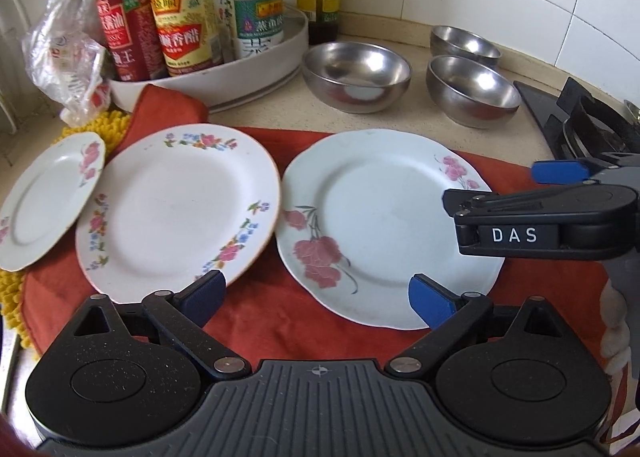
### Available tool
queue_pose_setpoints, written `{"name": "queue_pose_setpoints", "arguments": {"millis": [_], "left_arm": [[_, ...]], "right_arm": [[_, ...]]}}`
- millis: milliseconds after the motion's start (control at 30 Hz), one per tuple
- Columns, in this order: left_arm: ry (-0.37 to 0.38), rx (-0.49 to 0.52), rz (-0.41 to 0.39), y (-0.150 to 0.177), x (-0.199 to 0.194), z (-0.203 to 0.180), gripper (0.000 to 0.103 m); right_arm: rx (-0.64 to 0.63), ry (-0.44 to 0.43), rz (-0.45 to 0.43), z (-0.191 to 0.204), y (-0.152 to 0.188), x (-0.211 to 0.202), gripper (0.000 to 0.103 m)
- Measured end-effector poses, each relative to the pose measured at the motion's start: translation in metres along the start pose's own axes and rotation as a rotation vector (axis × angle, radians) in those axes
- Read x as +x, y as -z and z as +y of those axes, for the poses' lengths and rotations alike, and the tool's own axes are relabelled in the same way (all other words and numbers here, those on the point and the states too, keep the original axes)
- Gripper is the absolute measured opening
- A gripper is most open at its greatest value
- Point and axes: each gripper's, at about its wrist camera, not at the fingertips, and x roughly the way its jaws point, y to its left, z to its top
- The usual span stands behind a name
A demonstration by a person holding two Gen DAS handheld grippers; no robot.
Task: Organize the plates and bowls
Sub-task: 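Move the right tool to the rim of the large rose-print plate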
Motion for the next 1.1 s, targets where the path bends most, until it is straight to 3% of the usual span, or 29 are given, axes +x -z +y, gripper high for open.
{"name": "queue_pose_setpoints", "arguments": {"millis": [267, 400, 600, 667, 833, 1100], "left_arm": [[0.042, -0.085, 0.055, -0.006, 0.024, -0.002, 0.092], [0.064, -0.107, 0.072, -0.009, 0.032, -0.006, 0.090], [0.032, -0.096, 0.074, -0.017, 0.041, -0.013, 0.094], [0.027, -0.106, 0.073, -0.018, 0.042, -0.013, 0.094], [0.024, -0.103, 0.057, -0.017, 0.043, -0.012, 0.094], [0.029, -0.083, 0.049, -0.022, 0.047, -0.013, 0.094]], "right_arm": [[-0.009, -0.185, 0.073, -0.014, -0.008, 0.030, 0.075], [-0.044, -0.250, 0.066, -0.017, -0.009, 0.034, 0.068], [-0.052, -0.335, 0.083, -0.027, -0.012, 0.038, 0.065], [-0.055, -0.349, 0.087, -0.032, -0.013, 0.038, 0.060], [-0.053, -0.388, 0.097, -0.037, -0.015, 0.042, 0.060], [-0.043, -0.356, 0.120, -0.036, -0.012, 0.037, 0.054]]}}
